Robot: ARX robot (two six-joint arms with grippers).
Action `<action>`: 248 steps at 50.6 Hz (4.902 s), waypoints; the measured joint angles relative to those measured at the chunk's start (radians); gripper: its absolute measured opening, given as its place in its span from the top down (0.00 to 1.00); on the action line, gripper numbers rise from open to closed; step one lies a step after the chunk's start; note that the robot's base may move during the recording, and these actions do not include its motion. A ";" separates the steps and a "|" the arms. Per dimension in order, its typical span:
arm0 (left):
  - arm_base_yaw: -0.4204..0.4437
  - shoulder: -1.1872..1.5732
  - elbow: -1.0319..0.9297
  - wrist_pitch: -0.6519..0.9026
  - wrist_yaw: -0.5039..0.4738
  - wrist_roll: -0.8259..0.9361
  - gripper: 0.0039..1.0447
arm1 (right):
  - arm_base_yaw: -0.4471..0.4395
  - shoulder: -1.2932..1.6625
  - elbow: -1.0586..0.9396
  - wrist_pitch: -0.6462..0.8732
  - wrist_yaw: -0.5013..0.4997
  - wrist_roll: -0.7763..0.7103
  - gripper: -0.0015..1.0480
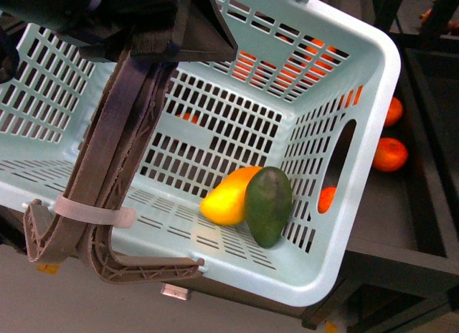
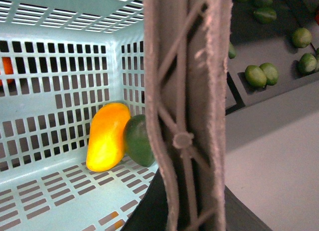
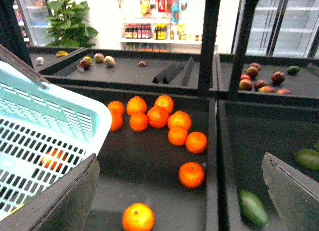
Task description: Pick mango and avocado into basket
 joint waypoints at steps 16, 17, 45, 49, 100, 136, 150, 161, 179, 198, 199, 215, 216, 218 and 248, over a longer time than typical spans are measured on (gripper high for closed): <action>0.004 0.000 0.000 0.000 -0.022 0.001 0.94 | -0.001 0.000 0.000 0.000 0.000 0.000 0.07; 0.004 0.000 0.000 0.000 -0.021 0.005 0.94 | -0.001 0.000 0.000 -0.003 -0.003 0.000 0.07; 0.009 0.001 0.000 0.000 -0.024 0.008 0.94 | -0.002 0.000 0.000 -0.002 -0.006 -0.001 0.07; 0.018 0.001 0.000 0.000 -0.029 0.000 0.94 | -0.002 0.000 0.000 -0.002 -0.005 -0.001 0.07; 0.096 0.875 0.878 0.134 -0.315 -0.830 0.94 | -0.002 0.000 0.000 -0.002 -0.002 -0.001 0.07; 0.198 1.257 1.338 0.122 -0.418 -1.410 0.64 | -0.002 0.000 0.000 -0.002 -0.002 -0.001 0.07; 0.227 0.931 0.898 0.193 -0.428 -1.353 0.17 | -0.002 0.000 0.000 -0.002 -0.002 -0.001 0.07; 0.316 0.496 0.388 0.276 -0.418 -1.281 0.07 | -0.002 0.000 0.000 -0.002 -0.002 -0.001 0.07; 0.555 -0.048 -0.091 0.422 -0.322 -0.650 0.14 | -0.002 0.000 0.000 -0.002 -0.002 -0.001 0.07; 0.501 -0.267 -0.553 0.873 -0.263 0.082 0.89 | -0.002 0.000 0.000 -0.002 -0.002 -0.001 0.07; 0.489 -0.278 -0.566 0.873 -0.277 0.084 0.92 | -0.002 0.000 0.000 -0.002 -0.002 -0.001 0.07; 0.458 -0.507 -0.738 0.824 -0.287 0.096 0.98 | -0.002 0.000 0.000 -0.002 -0.002 -0.001 0.07; 0.458 -0.526 -0.747 0.814 -0.288 0.097 0.98 | -0.002 0.000 0.000 -0.002 -0.002 -0.001 0.07; 0.458 -0.551 -0.759 0.800 -0.288 0.098 0.98 | -0.002 0.000 0.000 -0.002 -0.002 -0.001 0.07; 0.458 -0.994 -0.856 0.482 -0.288 0.105 0.98 | -0.002 0.000 0.000 -0.002 -0.002 -0.001 0.07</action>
